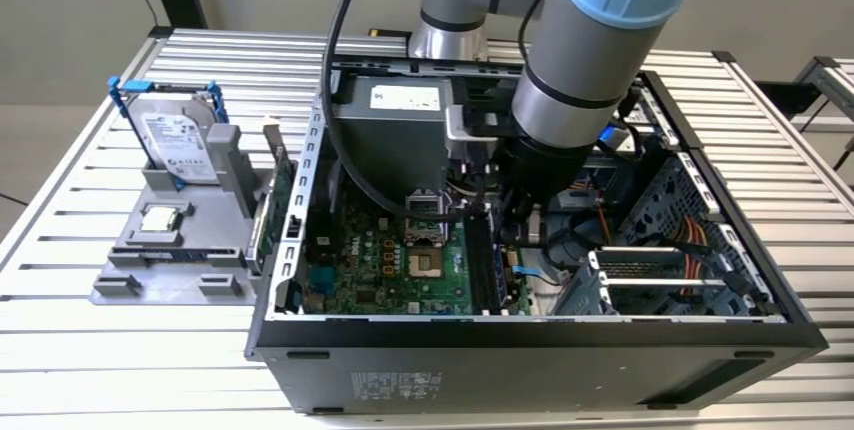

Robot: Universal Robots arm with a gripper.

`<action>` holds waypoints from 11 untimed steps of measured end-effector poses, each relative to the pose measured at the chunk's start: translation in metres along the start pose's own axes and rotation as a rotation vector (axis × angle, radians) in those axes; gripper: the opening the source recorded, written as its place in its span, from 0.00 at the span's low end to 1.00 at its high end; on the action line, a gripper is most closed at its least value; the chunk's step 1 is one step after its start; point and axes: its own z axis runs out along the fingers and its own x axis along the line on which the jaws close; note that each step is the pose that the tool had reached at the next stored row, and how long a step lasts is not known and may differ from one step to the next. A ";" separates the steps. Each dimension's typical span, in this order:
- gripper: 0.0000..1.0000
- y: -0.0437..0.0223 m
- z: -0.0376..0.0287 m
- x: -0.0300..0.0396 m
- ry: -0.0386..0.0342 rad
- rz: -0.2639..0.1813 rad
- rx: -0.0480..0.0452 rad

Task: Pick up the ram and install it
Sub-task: 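Press down the ram until it locks into place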

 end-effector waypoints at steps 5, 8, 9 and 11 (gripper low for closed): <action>0.00 -0.0014 0.0005 0.0001 0.0001 0.000 -0.0001; 0.00 -0.0014 0.0007 0.0001 0.0000 0.000 -0.0001; 0.00 -0.0014 0.0009 0.0001 0.0000 0.000 -0.0001; 0.00 -0.0014 0.0010 0.0001 0.0002 0.000 -0.0001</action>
